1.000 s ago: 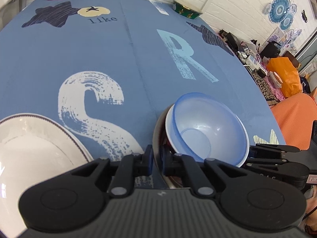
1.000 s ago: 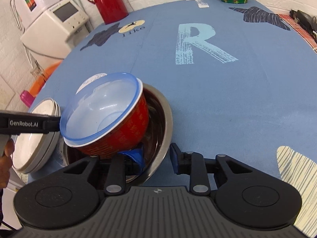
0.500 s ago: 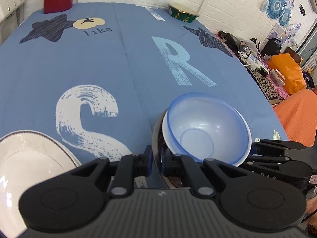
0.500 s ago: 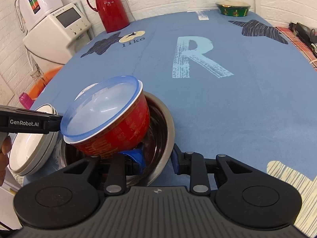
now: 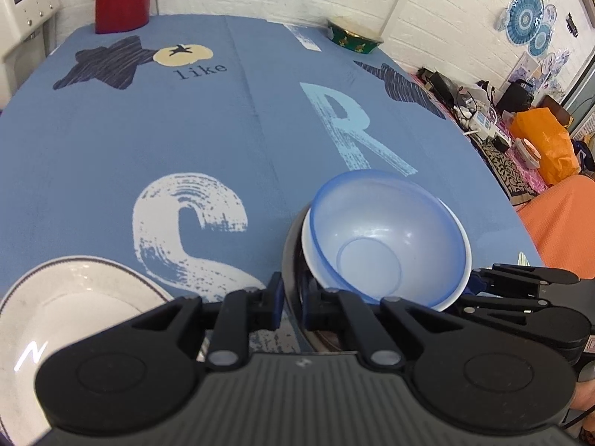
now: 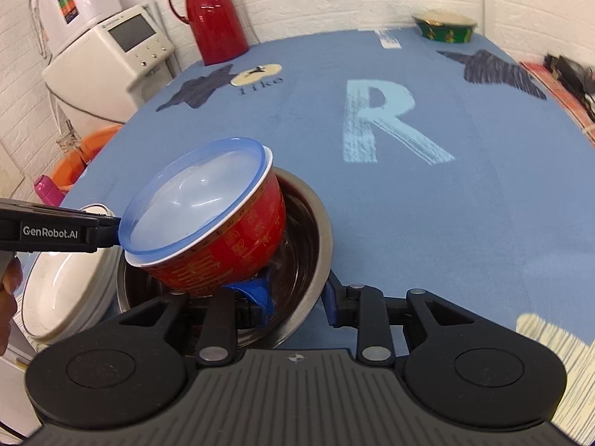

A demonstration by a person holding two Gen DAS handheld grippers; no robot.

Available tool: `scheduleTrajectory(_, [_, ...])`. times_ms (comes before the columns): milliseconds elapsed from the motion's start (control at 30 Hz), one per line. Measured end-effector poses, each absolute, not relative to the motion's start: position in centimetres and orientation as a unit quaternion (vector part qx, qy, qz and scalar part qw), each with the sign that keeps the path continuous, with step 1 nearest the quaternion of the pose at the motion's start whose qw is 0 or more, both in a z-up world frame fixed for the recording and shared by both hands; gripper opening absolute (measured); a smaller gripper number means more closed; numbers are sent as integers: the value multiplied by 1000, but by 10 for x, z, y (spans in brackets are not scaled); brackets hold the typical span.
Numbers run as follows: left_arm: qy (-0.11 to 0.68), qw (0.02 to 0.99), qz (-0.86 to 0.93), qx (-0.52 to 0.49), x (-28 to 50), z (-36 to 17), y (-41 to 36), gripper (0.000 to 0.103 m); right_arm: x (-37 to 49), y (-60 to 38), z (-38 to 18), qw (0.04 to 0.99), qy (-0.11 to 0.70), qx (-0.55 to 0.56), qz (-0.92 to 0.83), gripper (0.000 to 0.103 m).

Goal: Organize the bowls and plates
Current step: 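Lift the nested bowls and lower them onto the white plate stack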

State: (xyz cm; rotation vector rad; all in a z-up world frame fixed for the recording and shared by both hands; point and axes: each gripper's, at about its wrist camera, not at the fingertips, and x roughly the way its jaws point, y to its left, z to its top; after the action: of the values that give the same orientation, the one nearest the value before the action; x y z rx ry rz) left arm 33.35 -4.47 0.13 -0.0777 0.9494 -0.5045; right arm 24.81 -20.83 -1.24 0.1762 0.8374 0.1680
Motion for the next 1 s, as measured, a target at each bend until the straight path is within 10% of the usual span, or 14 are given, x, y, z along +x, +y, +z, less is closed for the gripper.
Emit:
scheduleTrajectory(433, [413, 898, -143, -56, 304, 61, 80, 0, 272, -94, 36, 906, 375, 21, 195, 14])
scheduleTrajectory(1000, [447, 884, -108, -80, 276, 5, 139, 0, 256, -32, 3, 867, 442, -6, 231, 16])
